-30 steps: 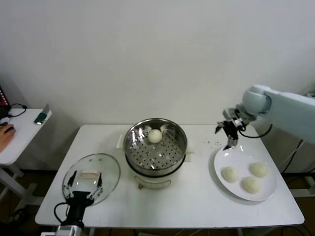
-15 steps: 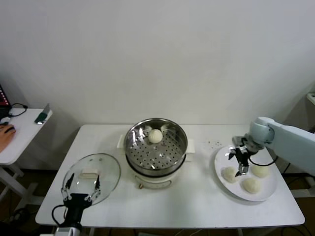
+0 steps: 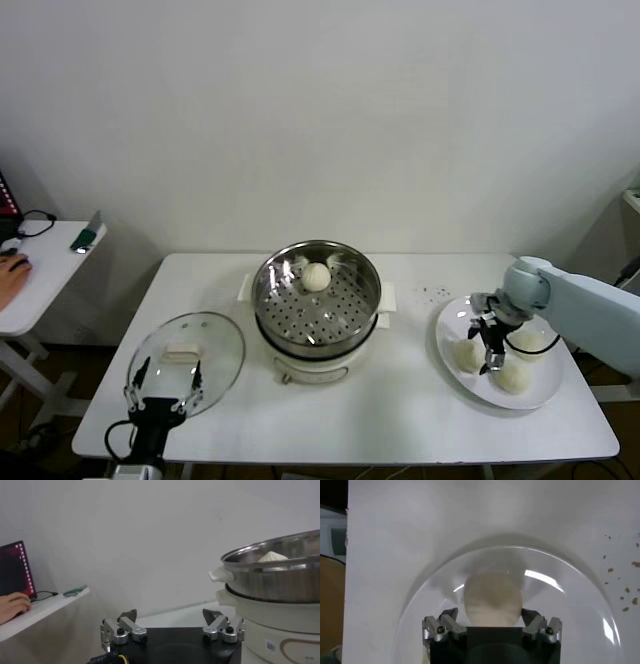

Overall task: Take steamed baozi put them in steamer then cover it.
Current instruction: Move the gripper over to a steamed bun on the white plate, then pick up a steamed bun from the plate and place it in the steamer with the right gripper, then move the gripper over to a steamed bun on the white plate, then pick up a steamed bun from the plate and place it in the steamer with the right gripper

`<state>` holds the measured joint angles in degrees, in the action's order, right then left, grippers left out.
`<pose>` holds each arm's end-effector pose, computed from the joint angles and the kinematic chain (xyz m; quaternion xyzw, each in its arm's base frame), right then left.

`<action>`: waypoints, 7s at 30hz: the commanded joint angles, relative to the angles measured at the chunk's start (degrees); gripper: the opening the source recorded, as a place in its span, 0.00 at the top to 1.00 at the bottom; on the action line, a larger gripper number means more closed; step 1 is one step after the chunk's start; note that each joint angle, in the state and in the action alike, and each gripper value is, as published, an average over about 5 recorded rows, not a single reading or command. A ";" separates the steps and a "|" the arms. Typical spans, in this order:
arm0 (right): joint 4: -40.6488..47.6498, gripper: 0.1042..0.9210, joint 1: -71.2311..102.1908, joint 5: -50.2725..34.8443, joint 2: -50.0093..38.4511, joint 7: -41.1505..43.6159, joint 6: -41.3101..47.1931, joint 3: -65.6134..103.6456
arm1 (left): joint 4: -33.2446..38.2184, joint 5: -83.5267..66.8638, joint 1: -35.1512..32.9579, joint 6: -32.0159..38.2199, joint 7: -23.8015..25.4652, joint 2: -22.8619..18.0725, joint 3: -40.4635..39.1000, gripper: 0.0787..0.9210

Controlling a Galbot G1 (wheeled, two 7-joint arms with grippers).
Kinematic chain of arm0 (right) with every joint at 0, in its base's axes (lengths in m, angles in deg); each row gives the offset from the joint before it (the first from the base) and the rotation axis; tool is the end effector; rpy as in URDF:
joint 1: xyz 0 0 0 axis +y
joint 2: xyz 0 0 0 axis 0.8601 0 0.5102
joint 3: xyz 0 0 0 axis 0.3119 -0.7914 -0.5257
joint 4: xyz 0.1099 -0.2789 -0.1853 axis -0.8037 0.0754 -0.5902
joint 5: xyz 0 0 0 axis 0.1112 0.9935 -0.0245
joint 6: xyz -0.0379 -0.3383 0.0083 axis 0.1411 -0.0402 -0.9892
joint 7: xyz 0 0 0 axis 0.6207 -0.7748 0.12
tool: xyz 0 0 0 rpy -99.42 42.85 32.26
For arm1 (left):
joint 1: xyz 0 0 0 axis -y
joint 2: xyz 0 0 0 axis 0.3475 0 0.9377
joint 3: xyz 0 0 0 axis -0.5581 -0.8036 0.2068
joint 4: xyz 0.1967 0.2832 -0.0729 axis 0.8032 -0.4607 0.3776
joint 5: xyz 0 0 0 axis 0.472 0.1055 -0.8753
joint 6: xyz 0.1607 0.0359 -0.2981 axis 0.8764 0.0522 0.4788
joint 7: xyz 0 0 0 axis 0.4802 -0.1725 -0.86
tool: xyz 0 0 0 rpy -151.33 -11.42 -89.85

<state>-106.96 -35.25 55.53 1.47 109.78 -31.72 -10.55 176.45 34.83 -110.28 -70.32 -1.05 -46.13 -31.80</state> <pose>0.4972 -0.1928 -0.2426 0.5112 -0.5235 0.4761 0.4878 0.1057 0.0631 -0.3329 0.0415 -0.9886 -0.1285 0.0666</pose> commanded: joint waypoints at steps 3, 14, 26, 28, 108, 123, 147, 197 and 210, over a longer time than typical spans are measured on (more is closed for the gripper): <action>1.14 0.21 1.52 -0.45 0.58 0.07 0.15 1.69 | -0.16 0.48 -0.03 -0.08 0.07 -0.06 -0.31 0.12; 0.65 0.24 -7.20 -4.51 -0.27 0.07 0.46 -3.13 | 0.24 0.50 -0.98 0.23 0.06 -0.38 -0.04 0.12; -0.88 0.24 -37.19 -24.58 5.40 -0.05 0.94 -22.34 | 0.81 -0.70 -1.51 0.69 0.03 -0.35 -0.32 0.12; -0.14 0.24 -42.33 -29.24 8.36 -0.11 1.03 -25.74 | 0.86 -0.73 -1.46 0.69 0.01 -0.40 -0.52 0.12; -19.59 0.12 -47.56 -28.12 5.84 0.56 4.04 -31.69 | 2.31 -1.96 2.47 -2.65 -0.27 -0.14 -1.71 0.12; -22.25 0.12 -16.96 0.32 -17.84 1.12 1.63 -15.31 | 3.54 -1.12 0.01 -2.69 -0.24 0.01 -1.10 0.12; -8.53 0.12 7.64 10.33 -13.11 1.35 -1.72 6.49 | 2.94 0.68 -0.69 -2.41 0.18 -1.79 -1.05 0.12; -12.74 0.28 -43.60 6.94 11.11 6.43 -32.99 -25.29 | 2.60 1.84 -2.38 -1.45 -0.35 -2.22 -1.41 0.12; -14.21 0.27 -44.61 7.81 28.80 7.10 -41.78 -20.49 | 2.24 1.95 -2.52 -1.06 -0.32 -2.38 -1.65 0.12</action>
<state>-120.28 -73.59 63.12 16.56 116.24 -65.25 -29.21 178.80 36.87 -112.83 -71.36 -1.40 -48.52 -33.41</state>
